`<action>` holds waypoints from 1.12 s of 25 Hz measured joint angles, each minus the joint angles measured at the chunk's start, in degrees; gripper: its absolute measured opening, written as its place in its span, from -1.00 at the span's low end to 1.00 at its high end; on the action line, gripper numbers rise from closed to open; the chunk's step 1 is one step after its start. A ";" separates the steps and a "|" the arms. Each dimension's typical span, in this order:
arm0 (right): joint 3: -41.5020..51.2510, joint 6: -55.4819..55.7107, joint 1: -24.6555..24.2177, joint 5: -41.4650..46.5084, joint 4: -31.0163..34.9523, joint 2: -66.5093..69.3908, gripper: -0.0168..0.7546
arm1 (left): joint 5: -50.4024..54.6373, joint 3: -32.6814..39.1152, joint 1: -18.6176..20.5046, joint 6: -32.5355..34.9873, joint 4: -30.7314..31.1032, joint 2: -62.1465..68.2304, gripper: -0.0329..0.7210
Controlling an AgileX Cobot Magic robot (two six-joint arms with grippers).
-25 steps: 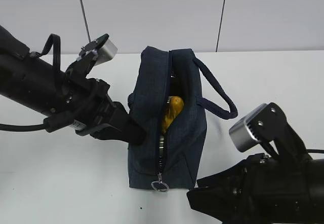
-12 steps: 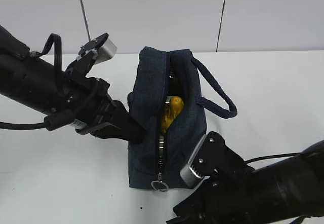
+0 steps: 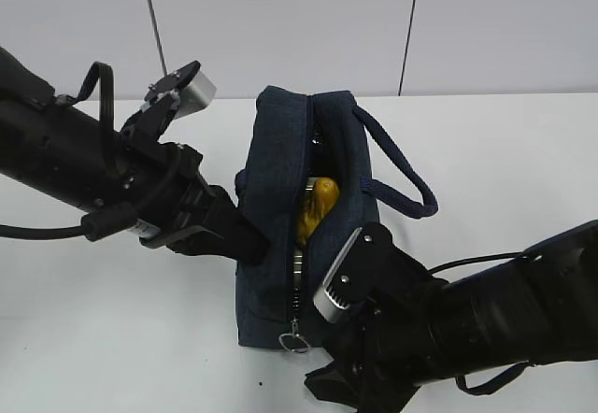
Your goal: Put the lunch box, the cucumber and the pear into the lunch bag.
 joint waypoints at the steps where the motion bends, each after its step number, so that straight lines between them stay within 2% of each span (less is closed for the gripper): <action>1: -0.05 -0.37 0.00 -0.13 0.00 0.00 -0.04 | 0.00 0.00 0.00 0.00 0.00 0.00 -0.95; 14: -3.63 -2.84 0.00 -1.22 0.00 0.45 -0.04 | 0.00 0.00 0.00 0.00 -0.21 0.00 -0.95; 20: -4.86 -3.06 0.00 2.36 0.00 4.10 -0.05 | 0.00 0.00 0.00 0.00 -0.60 0.00 -0.95; 23: -5.31 -3.06 0.00 3.11 0.00 5.64 -0.23 | 0.00 0.00 0.00 0.00 -0.70 0.00 -0.95; 26: -5.65 -3.17 0.00 3.83 0.00 5.64 -0.50 | 0.00 0.00 0.00 0.00 -0.70 0.00 -0.95; 28: -5.78 -3.17 0.00 3.96 0.00 5.64 -0.60 | 0.00 0.00 0.00 0.00 -0.70 0.00 -0.95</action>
